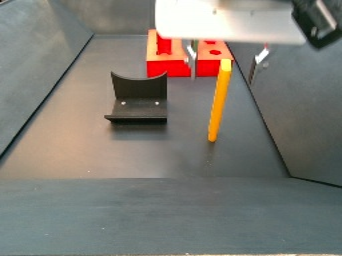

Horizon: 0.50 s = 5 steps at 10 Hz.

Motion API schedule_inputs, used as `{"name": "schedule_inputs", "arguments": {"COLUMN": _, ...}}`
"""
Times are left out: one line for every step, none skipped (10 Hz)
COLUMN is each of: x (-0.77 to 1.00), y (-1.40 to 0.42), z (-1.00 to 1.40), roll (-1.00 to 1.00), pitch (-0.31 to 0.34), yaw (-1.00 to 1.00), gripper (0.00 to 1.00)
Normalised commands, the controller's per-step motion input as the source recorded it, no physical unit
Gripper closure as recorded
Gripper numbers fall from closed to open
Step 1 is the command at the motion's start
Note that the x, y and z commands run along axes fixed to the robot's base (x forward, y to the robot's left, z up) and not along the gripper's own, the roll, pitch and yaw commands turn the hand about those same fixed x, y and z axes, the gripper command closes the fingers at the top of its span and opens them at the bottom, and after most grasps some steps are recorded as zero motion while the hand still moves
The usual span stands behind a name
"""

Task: Pick up the square-circle object. Move up. Move to above the board. Insert the square-circle object.
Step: Pick up the square-circle object.

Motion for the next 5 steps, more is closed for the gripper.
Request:
{"name": "schedule_inputs", "arguments": {"x": -0.03, "y": 0.00, "z": -0.23, "roll": -0.02, "pitch": -0.053, "yaw": 0.00, "gripper": 0.00}}
{"name": "schedule_inputs", "arguments": {"x": -0.03, "y": 0.00, "z": 0.00, "roll": 0.00, "pitch": -0.139, "yaw": 0.00, "gripper": 0.00}}
{"name": "schedule_inputs", "arguments": {"x": 0.00, "y": 0.00, "z": 0.00, "roll": 0.00, "pitch": 0.000, "yaw": 0.00, "gripper": 0.00}}
{"name": "schedule_inputs", "arguments": {"x": 0.00, "y": 0.00, "z": 0.00, "roll": 0.00, "pitch": 0.000, "yaw": 0.00, "gripper": 1.00}}
{"name": "schedule_inputs", "arguments": {"x": 0.00, "y": 0.00, "z": 0.00, "roll": 0.00, "pitch": 0.000, "yaw": 0.00, "gripper": 1.00}}
